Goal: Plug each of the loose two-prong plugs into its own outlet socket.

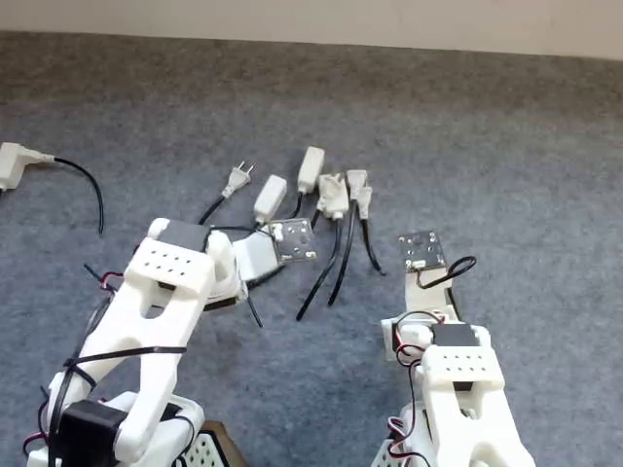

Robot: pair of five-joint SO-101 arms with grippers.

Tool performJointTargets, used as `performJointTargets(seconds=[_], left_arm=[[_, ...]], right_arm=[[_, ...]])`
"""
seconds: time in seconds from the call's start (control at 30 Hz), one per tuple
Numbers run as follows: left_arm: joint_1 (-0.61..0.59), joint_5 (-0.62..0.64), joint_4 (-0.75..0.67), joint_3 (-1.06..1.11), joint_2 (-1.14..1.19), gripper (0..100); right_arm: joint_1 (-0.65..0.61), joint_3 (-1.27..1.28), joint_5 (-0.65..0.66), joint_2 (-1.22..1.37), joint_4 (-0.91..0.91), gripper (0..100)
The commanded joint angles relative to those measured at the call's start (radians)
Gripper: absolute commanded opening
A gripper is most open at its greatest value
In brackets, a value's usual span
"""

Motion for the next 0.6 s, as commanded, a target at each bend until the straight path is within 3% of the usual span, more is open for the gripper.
performJointTargets(seconds=[0.0,0.13,0.27,0.57], left_arm=[[0.070,0.014,-0.048,0.010,-0.005,1],[0.140,0.011,-0.048,0.117,-0.015,8],[0.137,0.003,-0.063,0.170,-0.007,19],[-0.050,-0.075,-0.061,0.050,-0.015,22]], right_arm=[[-0.010,-0.002,-0.002,-0.019,-0.013,22.4],[-0.010,-0.002,-0.002,-0.019,-0.013,22.4],[-0.010,-0.001,-0.002,-0.019,-0.013,22.4],[-0.010,-0.001,-0.002,-0.019,-0.013,22.4]])
